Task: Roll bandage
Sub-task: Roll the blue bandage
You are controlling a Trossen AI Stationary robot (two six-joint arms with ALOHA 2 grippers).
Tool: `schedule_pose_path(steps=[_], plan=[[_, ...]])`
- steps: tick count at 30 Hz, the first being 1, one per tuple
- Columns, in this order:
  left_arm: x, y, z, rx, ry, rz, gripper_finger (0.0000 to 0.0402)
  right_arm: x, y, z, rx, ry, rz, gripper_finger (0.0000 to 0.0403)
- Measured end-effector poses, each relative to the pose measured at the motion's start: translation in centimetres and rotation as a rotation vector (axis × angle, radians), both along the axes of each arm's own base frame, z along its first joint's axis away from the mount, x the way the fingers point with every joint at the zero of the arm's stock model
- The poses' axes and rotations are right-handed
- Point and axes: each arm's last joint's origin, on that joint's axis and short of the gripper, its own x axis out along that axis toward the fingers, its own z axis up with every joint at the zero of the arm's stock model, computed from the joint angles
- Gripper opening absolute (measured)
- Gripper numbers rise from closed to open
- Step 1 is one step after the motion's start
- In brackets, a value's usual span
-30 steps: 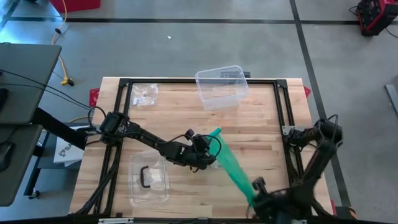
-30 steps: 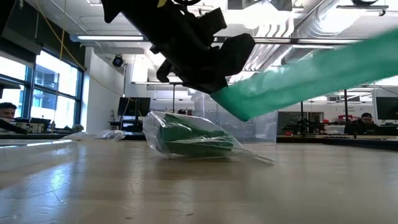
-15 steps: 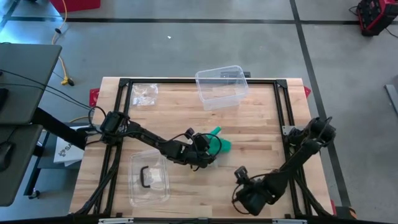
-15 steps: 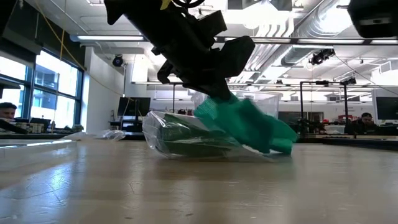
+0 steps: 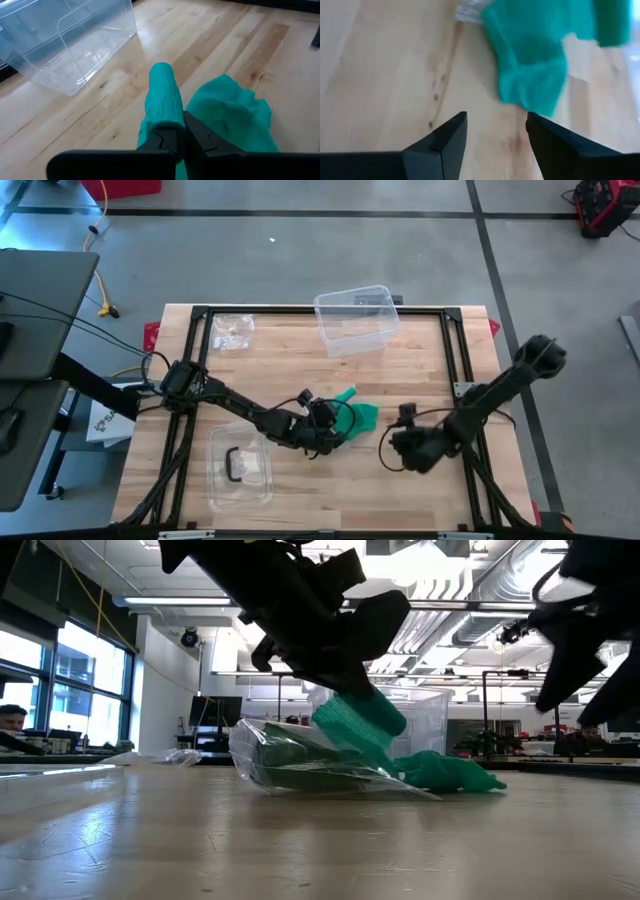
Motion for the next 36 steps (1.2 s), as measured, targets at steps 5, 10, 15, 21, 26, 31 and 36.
schedule_pose_path(steps=[5, 10, 15, 21, 26, 31, 36], plan=[[-0.1, -0.3, 0.0, -0.002, 0.001, -0.01, 0.0003, 2.1, -2.4, -1.9, 0.059, -0.06, 0.025, 0.0197], [-0.1, -0.5, 0.0, -0.003, 0.0, -0.013, 0.0004, 4.6, -4.4, -3.5, 0.129, -0.07, 0.032, 0.0197], [0.0, -0.2, 0.0, -0.008, 0.002, -0.012, 0.0004, 6.2, -5.6, -6.1, 0.189, -0.018, -0.005, 0.0159], [-0.1, -0.1, -0.1, 0.002, 0.011, -0.004, 0.0004, 5.6, -3.6, -6.2, 0.25, -0.028, -0.011, 0.0014], [-0.2, 0.1, 0.0, 0.054, 0.011, 0.034, 0.0005, 3.0, 1.7, -3.4, 0.449, 0.001, 0.119, 0.0003], [0.0, 1.1, 0.0, 0.094, 0.04, 0.053, 0.0005, -0.2, 8.9, 0.3, 0.67, 0.045, 0.267, 0.0001], [0.3, 2.6, 0.0, 0.121, 0.072, 0.07, 0.0005, -3.1, 15.1, 3.5, 0.732, 0.029, 0.333, 0.0001]])
